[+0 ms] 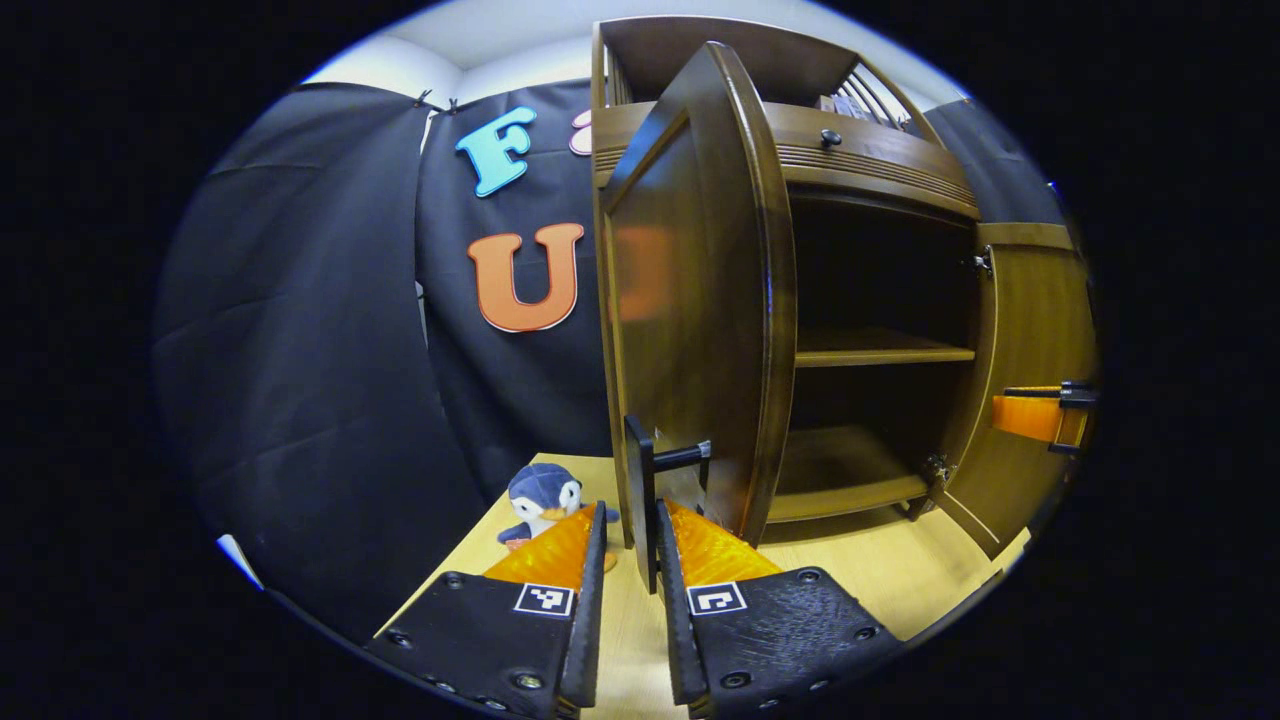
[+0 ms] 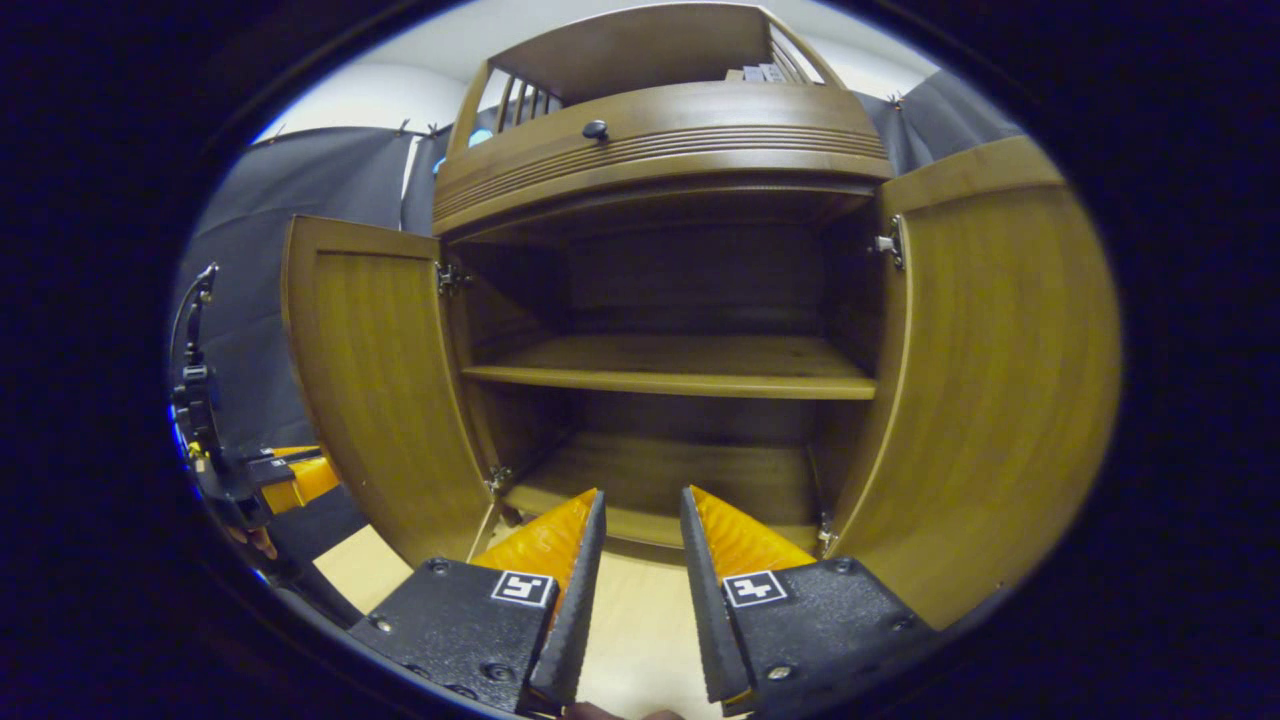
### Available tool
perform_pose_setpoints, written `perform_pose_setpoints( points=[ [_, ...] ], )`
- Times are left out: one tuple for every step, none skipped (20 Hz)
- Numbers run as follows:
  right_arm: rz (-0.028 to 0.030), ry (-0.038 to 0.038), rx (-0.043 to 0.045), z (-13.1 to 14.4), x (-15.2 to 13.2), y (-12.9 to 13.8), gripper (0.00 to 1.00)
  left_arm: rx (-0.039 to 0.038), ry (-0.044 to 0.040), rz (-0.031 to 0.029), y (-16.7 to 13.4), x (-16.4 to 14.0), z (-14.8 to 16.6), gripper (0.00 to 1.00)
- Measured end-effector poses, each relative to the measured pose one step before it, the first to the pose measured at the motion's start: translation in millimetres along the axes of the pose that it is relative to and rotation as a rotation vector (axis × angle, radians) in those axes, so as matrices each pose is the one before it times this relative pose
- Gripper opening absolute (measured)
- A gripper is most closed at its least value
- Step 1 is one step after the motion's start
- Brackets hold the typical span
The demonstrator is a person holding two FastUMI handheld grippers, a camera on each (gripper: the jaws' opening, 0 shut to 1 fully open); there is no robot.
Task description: Open the right door of the double-door shoe cabinet with the right hand, and open the left door with the left hand.
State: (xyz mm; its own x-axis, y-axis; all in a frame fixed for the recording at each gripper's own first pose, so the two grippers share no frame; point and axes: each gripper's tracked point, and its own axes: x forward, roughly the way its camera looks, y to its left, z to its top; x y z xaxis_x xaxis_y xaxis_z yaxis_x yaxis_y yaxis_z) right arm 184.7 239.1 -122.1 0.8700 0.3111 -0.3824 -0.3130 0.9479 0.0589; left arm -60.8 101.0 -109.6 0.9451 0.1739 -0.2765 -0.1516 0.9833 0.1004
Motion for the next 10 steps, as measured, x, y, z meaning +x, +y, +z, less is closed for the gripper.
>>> perform_pose_setpoints(
  points=[
    [0.01055, -0.00334, -0.00271, 1.5, 0.92, 3.67, 0.48, -0.01799, 0.01097, 0.00433, 5.37, 1.69, -3.55, 0.27],
    [0.00682, -0.00555, -0.00304, 1.09, 0.85, 3.3, 0.48, -0.02532, 0.00795, 0.01072, 7.34, 0.09, -4.27, 0.27],
    [0.00345, -0.00556, -0.00492, 0.92, 0.72, 2.13, 0.48, -0.02832, 0.00395, 0.0036, 5.77, 0.17, -0.6, 0.27],
    [0.0027, -0.0073, -0.0035, 1.23, 0.67, 1.49, 0.48, -0.02686, 0.00378, 0.00139, 4.96, 0.45, -1.06, 0.27],
    [0.00201, -0.0043, -0.00152, 0.81, 1.42, 1.55, 0.49, -0.0134, -0.00169, 0.01093, 5.97, -2.43, -0.86, 0.27],
    [0.00093, -0.00093, -0.00122, -0.41, 0.73, 1.72, 0.48, -0.00437, 0.00249, 0.01234, 7.32, 3.65, -0.72, 0.36],
    [-0.00248, 0.001, -0.00156, 0.64, 1.03, 0.7, 0.48, -0.00826, 0.00131, 0.00453, 5.19, -1.07, -0.76, 0.21],
    [0.00052, 0.00006, -0.00026, -0.28, 1.42, 1.16, 0.49, -0.01496, 0.00117, -0.00323, 4.15, -0.54, 0.96, 0.22],
    [-0.00461, 0.00087, -0.0008, -0.18, 1.55, 0.51, 0.48, -0.00967, 0.00247, -0.00094, 2.43, -1.27, 0.57, 0.22],
    [0.00152, -0.00065, 0.00042, 0.09, 0.49, 1.25, 0.48, -0.00059, -0.00096, -0.0017, 2.07, -0.61, 0.01, 0.22]
  ],
)
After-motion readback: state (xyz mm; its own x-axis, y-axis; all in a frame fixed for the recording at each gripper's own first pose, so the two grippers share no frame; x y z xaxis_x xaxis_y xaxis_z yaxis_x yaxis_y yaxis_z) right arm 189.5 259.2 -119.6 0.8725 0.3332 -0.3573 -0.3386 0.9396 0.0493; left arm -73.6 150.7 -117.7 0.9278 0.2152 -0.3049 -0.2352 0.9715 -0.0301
